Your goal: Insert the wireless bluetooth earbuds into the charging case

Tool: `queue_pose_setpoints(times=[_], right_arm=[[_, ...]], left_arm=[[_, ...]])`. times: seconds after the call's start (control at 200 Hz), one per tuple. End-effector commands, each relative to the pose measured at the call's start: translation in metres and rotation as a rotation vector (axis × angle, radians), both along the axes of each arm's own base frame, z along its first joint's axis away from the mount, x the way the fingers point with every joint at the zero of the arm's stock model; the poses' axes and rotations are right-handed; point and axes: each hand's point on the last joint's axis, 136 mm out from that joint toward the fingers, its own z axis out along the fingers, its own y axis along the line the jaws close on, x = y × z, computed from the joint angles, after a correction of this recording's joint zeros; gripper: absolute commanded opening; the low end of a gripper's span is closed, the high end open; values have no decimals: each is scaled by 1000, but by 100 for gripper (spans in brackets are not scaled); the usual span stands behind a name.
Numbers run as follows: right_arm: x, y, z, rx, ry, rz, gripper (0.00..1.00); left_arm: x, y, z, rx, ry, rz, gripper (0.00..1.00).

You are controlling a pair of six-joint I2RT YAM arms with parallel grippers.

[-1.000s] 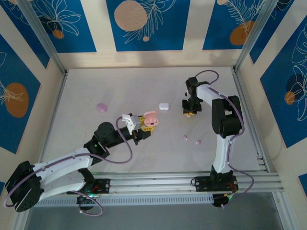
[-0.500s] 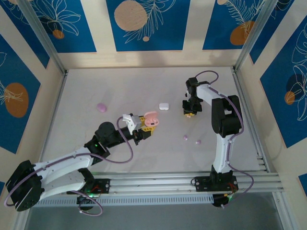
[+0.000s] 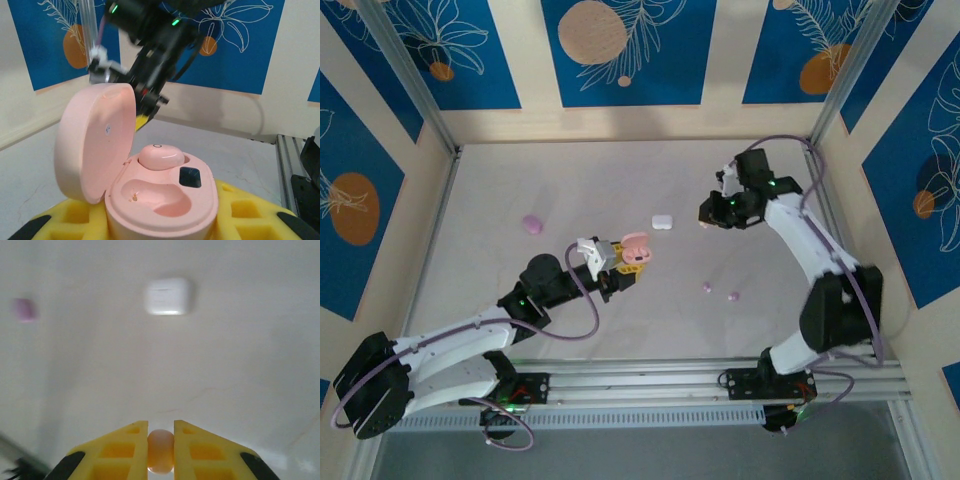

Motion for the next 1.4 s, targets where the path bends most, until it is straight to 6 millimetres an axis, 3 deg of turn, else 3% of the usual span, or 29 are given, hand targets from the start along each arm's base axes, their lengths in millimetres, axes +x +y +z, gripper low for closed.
queue_pose_setpoints(times=[0.0, 0.215, 0.315, 0.49, 0.755, 1.391], right_arm=[[-34, 29, 44, 275, 8, 64, 16], [-82, 52, 105, 496, -50, 164, 17], [-99, 65, 119, 507, -66, 222, 17], [-120, 91, 127, 501, -72, 299, 18], [-132, 125, 139, 483, -145, 358, 18], [-128, 152, 122, 349, -180, 337, 19]], left_arm=[[0, 2, 15, -41, -73, 16, 31], [2, 4, 15, -56, -117, 39, 31], [1, 2, 15, -57, -138, 35, 31], [1, -2, 16, -64, -153, 37, 31], [6, -5, 17, -81, -133, 64, 31], [9, -12, 18, -91, -120, 84, 32]])
